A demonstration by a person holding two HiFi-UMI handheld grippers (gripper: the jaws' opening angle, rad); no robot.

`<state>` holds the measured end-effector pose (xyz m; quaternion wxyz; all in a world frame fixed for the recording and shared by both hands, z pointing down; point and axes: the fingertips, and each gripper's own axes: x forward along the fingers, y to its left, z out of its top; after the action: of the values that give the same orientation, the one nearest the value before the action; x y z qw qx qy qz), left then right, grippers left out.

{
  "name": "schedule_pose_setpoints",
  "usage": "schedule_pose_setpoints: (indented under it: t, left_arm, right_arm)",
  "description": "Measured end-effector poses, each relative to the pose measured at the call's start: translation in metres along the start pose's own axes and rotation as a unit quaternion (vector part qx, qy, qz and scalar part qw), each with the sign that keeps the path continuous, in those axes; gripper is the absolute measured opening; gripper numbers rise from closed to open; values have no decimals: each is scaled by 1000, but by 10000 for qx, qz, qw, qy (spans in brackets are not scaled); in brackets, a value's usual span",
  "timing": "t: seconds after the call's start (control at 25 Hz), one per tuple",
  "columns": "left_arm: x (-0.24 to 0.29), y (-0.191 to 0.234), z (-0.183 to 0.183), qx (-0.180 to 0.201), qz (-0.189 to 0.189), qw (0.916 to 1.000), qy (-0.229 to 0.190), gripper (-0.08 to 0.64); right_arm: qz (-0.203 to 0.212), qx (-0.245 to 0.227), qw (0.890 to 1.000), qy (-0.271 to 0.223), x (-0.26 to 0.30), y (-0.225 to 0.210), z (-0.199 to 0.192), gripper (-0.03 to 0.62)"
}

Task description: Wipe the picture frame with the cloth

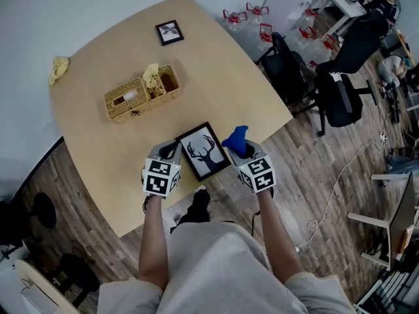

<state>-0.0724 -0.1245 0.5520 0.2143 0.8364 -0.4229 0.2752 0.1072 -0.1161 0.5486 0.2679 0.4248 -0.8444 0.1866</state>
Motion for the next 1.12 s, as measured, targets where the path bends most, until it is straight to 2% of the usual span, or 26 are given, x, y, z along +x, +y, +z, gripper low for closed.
schedule_pose_setpoints:
  t: [0.24,0.48,0.8,1.12]
  left_arm:
    - [31,-6,-45,182,-512,9974,484,52]
    - [48,-13,-89,-35,-838,9902,1115,52]
    - [63,-31,-102,546,-1339,9779,1509,52]
    - [76,-41,-116,1451,-1501,9567,2027,52]
  right_arm:
    - [272,-569,9966,531,39,-7,1,107]
    - [600,-1040,9886,903,83,-3,9,107]
    - [994,-1141,9795,1332,116,14,-8,107]
    - [886,-1222,9784,1415,131,0,-7,107]
